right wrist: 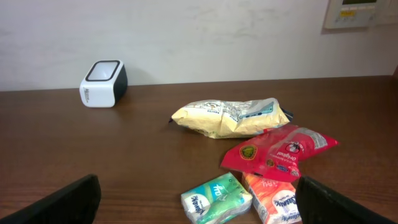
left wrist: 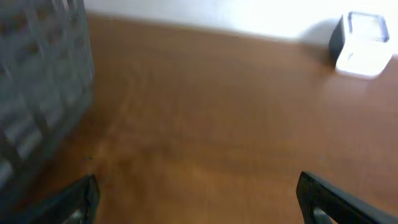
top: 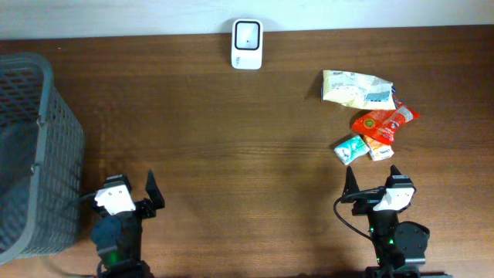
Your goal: Scan the item barcode
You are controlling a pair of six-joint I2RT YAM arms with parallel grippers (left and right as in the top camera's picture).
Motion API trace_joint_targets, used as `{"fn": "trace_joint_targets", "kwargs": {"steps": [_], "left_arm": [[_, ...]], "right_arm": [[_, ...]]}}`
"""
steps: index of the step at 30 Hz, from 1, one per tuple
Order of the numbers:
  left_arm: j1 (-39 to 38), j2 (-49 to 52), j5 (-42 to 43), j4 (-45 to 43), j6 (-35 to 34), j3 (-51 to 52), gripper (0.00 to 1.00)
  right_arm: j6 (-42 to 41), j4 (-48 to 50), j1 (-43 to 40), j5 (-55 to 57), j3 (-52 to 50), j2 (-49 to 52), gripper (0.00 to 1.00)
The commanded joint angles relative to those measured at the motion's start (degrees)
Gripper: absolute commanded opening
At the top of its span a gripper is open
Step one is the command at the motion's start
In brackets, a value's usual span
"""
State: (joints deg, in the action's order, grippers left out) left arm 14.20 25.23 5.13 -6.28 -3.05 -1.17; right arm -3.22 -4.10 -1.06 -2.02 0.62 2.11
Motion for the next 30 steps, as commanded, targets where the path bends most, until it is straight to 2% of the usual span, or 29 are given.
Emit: {"fn": "trace_joint_targets", "kwargs": {"steps": [1, 4, 19, 22, 25, 30], "left_arm": [[-0.28, -0.24, -0.02, 5.2, -0.57, 0.63, 0.99], [-0.28, -0.24, -0.02, 10.25, -0.57, 0.63, 0.99], [-0.17, -1.66, -0.24, 10.47, -0.57, 0.63, 0.99], [-0.22, -5.27, -0.24, 10.47, -0.57, 0.66, 0.99], [-0.37, -12.94, -0.24, 10.45, -0.57, 0.63, 0.99], [-4.33, -15.06, -0.26, 10.45, -0.57, 0.63, 0.99]], "right_arm": [[-0.2, -0.22, 0.35, -0.7, -0.31, -0.07, 0.99], [-0.17, -0.22, 0.35, -0.7, -0.31, -0.07, 0.99], [-0.17, -0.22, 0.35, -0.7, -0.31, -0.07, 0.99], [-0.2, -0.2, 0.35, -0.7, -0.31, -0.07, 0.99], [-0.2, -0.22, 0.35, -0.72, -0.31, -0.07, 0.99], [-0.17, -0.2, 0.35, -0.7, -0.31, -0.07, 0.99]]}}
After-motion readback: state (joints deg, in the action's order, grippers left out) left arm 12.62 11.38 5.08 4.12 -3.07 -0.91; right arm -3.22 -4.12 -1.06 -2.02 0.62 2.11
